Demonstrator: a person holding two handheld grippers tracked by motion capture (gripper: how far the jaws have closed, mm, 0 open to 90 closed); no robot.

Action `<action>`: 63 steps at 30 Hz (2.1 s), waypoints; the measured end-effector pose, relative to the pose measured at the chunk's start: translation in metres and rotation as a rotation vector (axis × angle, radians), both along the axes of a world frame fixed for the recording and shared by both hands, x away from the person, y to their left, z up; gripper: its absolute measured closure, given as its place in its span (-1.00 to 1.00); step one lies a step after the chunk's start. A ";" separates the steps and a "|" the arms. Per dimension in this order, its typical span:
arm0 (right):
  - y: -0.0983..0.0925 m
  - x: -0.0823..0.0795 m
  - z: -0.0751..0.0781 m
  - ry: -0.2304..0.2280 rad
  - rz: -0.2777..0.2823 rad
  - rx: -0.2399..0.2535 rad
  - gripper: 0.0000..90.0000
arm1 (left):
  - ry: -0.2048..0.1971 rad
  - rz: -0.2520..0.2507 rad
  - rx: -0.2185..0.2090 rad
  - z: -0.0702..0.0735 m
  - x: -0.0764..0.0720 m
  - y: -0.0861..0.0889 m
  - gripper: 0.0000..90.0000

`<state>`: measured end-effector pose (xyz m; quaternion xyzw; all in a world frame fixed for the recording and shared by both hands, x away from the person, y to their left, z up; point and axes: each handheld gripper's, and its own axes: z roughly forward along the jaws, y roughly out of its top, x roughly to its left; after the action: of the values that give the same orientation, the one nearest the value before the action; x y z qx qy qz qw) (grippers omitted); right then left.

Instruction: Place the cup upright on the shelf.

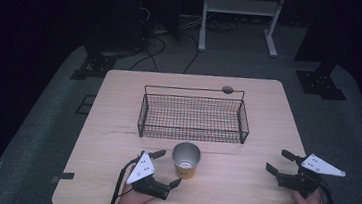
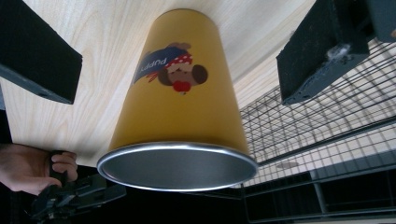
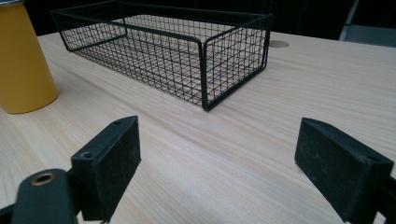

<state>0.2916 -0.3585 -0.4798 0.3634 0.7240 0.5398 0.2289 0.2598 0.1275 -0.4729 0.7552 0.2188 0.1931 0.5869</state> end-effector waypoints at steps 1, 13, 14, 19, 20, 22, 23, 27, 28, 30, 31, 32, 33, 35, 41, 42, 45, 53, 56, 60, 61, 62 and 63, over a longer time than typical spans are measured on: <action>0.000 0.000 0.000 0.000 0.000 0.000 -0.70 | 0.002 0.000 -0.001 0.000 0.000 -0.001 -1.00; 0.001 0.000 0.000 0.001 0.001 -0.002 -0.70 | 0.006 -0.001 -0.003 0.000 0.008 -0.014 -1.00; 0.001 0.000 0.000 0.001 0.001 -0.001 -0.70 | 0.008 0.002 0.001 0.001 0.008 -0.015 -1.00; 0.001 0.000 0.000 0.001 0.000 -0.002 -0.70 | 0.015 0.001 0.004 0.001 0.012 -0.022 -1.00; 0.001 0.000 0.000 0.002 0.000 -0.001 -0.70 | 0.014 0.005 0.006 0.000 0.012 -0.025 -1.00; 0.001 0.000 0.000 0.002 0.000 -0.001 -0.70 | 0.014 0.003 0.007 0.000 0.013 -0.028 -1.00; 0.001 0.000 0.000 0.002 0.000 -0.001 -0.70 | 0.015 0.003 0.009 0.000 0.014 -0.029 -1.00; 0.001 0.000 0.000 0.003 0.001 0.000 -0.70 | 0.017 0.012 -0.005 0.000 0.017 -0.033 -1.00; 0.001 0.000 0.000 0.003 0.001 0.000 -0.70 | 0.017 0.012 -0.005 0.000 0.017 -0.033 -1.00; 0.001 0.000 0.000 0.003 0.002 -0.001 -0.70 | 0.020 0.009 -0.011 0.000 0.019 -0.034 -1.00; 0.001 0.000 0.000 0.002 0.002 -0.001 -0.70 | 0.016 0.010 -0.012 0.001 0.020 -0.036 -1.00; 0.001 0.000 0.000 0.002 0.002 -0.001 -0.70 | 0.016 0.010 -0.012 0.001 0.020 -0.036 -1.00; 0.001 0.000 0.000 0.003 0.002 0.000 -0.70 | 0.018 0.013 -0.012 0.001 0.021 -0.038 -1.00; 0.001 0.000 0.000 0.002 0.002 -0.001 -0.70 | 0.018 0.018 -0.006 0.001 0.023 -0.040 -1.00; 0.001 0.000 0.000 0.001 0.003 -0.002 -0.70 | -0.004 0.015 -0.009 0.001 0.025 -0.039 -0.71; 0.001 0.000 0.000 0.001 0.003 -0.002 -0.70 | -0.004 0.015 -0.010 0.001 0.025 -0.039 -0.71; 0.001 0.000 0.000 0.000 0.004 -0.002 -0.70 | -0.006 0.022 0.001 0.002 0.026 -0.039 -0.69; 0.001 0.000 0.000 0.000 0.002 -0.005 -0.70 | -0.011 0.028 -0.008 0.008 0.027 -0.037 -0.69; 0.001 0.000 0.000 0.000 0.002 -0.004 -0.70 | -0.019 0.029 -0.012 0.012 0.028 -0.037 -0.69; 0.001 0.000 0.000 0.000 0.001 -0.004 -0.70 | -0.033 0.028 -0.033 0.020 0.031 -0.037 -0.69; 0.001 0.000 0.000 -0.001 0.001 -0.004 -0.70 | -0.029 0.023 -0.040 0.022 0.032 -0.037 -0.69; 0.001 0.000 0.000 0.000 0.001 -0.003 -0.70 | -0.031 0.022 -0.041 0.024 0.033 -0.037 -0.69; 0.001 0.000 0.000 0.000 0.000 -0.002 -0.70 | -0.038 0.024 -0.037 0.026 0.034 -0.037 -0.69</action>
<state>0.2918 -0.3574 -0.4797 0.3630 0.7245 0.5393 0.2291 0.2936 0.0901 -0.4467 0.7377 0.2205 0.2103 0.6025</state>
